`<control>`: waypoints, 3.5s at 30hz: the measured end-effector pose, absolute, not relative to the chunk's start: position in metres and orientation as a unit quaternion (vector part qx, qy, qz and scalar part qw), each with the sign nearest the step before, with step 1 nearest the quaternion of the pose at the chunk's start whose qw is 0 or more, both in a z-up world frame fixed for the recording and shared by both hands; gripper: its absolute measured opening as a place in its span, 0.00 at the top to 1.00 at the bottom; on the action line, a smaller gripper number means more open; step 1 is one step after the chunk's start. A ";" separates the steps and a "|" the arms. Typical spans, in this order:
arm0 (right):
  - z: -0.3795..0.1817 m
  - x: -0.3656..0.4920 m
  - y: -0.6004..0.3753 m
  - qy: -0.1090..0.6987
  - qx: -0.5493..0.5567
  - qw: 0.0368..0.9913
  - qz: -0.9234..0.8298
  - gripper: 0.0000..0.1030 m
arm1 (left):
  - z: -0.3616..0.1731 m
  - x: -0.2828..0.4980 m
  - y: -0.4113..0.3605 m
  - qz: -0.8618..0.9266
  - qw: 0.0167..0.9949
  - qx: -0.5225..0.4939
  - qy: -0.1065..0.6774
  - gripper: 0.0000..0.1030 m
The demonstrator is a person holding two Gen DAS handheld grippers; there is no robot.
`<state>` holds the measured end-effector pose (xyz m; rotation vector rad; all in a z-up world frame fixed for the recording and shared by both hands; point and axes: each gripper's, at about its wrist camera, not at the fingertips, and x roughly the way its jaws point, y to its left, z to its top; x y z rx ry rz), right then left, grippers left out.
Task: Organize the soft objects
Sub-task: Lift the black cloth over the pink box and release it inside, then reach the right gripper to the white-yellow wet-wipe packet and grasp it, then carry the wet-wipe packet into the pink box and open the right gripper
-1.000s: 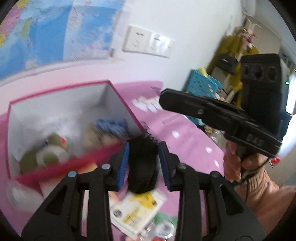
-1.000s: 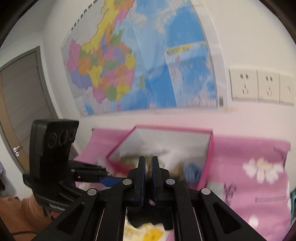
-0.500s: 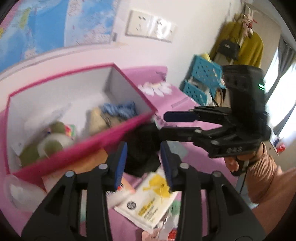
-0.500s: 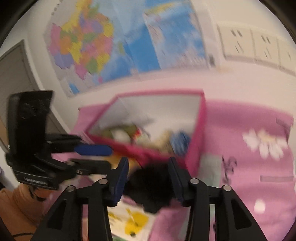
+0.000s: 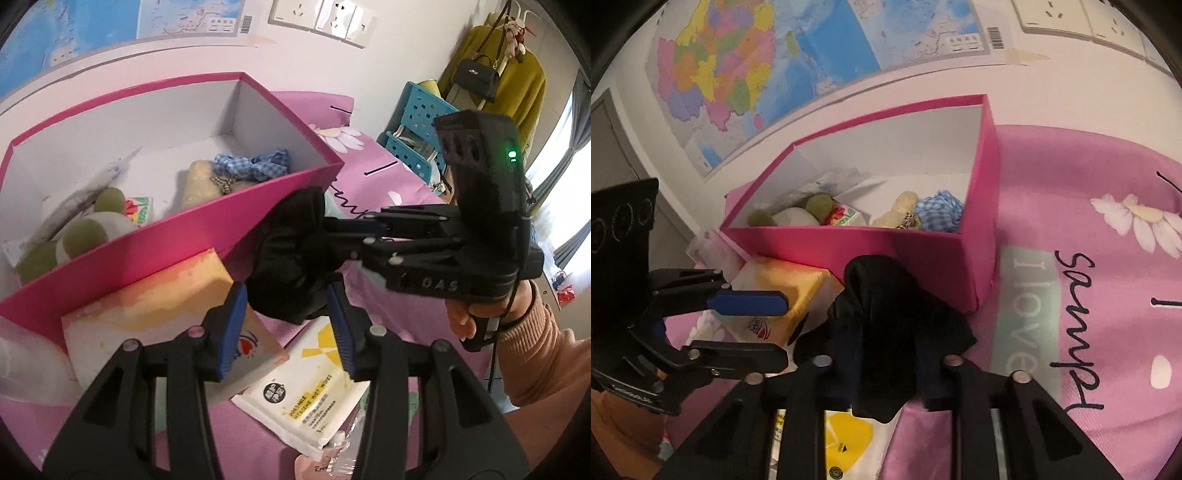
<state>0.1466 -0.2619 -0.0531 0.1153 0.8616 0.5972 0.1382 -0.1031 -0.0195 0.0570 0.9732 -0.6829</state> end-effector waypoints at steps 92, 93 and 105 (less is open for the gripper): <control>-0.088 0.070 -0.273 0.450 0.077 0.837 0.302 0.68 | -0.078 0.068 -0.067 -0.308 0.789 -0.099 0.522 0.51; -0.089 0.069 -0.274 0.450 0.079 0.837 0.302 0.71 | -0.078 0.069 -0.067 -0.305 0.791 -0.099 0.521 0.52; -0.076 0.052 -0.287 0.429 0.105 0.846 0.299 0.82 | -0.069 0.057 -0.071 -0.310 0.799 -0.093 0.507 0.52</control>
